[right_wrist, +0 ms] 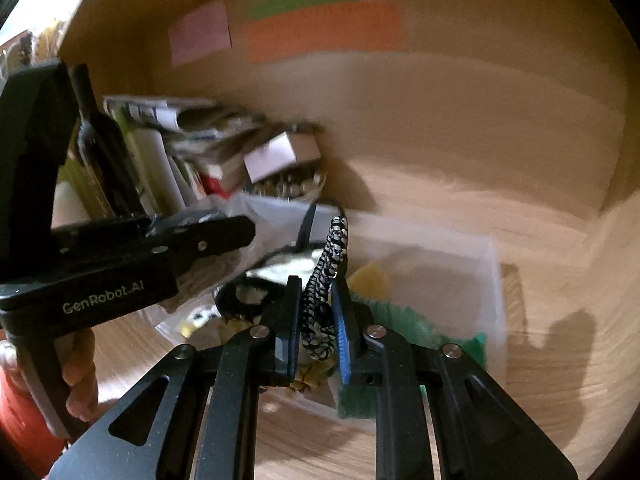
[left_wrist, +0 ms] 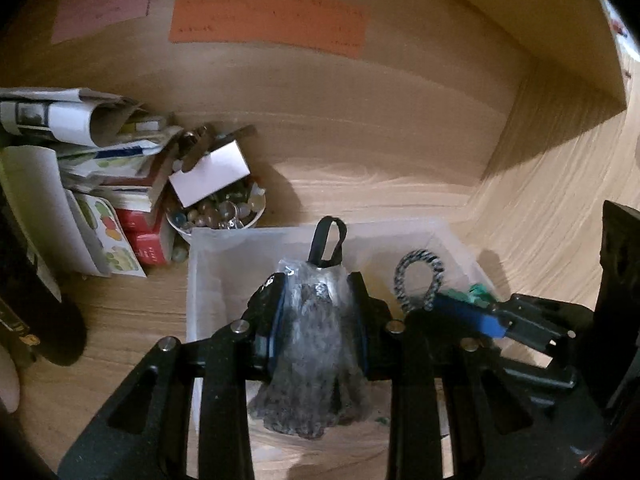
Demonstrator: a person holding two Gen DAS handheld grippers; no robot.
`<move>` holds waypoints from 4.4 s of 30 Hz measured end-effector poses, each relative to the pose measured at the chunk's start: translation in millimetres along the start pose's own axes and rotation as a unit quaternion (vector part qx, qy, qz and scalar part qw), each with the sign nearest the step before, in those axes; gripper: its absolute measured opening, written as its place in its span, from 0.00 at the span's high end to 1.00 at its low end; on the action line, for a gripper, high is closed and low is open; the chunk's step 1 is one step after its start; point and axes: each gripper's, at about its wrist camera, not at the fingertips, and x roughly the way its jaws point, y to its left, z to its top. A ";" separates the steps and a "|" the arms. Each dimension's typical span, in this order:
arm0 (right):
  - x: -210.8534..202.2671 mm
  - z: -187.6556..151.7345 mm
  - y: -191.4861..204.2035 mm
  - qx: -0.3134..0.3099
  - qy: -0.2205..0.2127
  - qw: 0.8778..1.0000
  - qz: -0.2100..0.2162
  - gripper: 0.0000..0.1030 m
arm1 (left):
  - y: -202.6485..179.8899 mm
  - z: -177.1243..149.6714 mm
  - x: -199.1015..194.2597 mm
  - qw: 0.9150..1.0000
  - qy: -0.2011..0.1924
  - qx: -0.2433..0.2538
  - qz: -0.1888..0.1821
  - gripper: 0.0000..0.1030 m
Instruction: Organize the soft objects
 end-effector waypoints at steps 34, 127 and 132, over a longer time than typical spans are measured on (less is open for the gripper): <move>-154.1 -0.1 1.3 -0.035 -0.182 0.982 -0.048 0.20 | -34.8 -23.9 -163.3 0.981 -0.191 0.032 0.017 0.17; -187.7 -37.2 8.8 -0.007 -0.219 0.974 -0.052 0.00 | -54.6 -63.3 -194.3 0.972 -0.228 0.053 0.034 0.00; -187.5 -37.0 8.1 -0.007 -0.219 0.974 -0.051 0.00 | -56.4 -63.7 -195.3 0.972 -0.226 0.054 0.030 0.00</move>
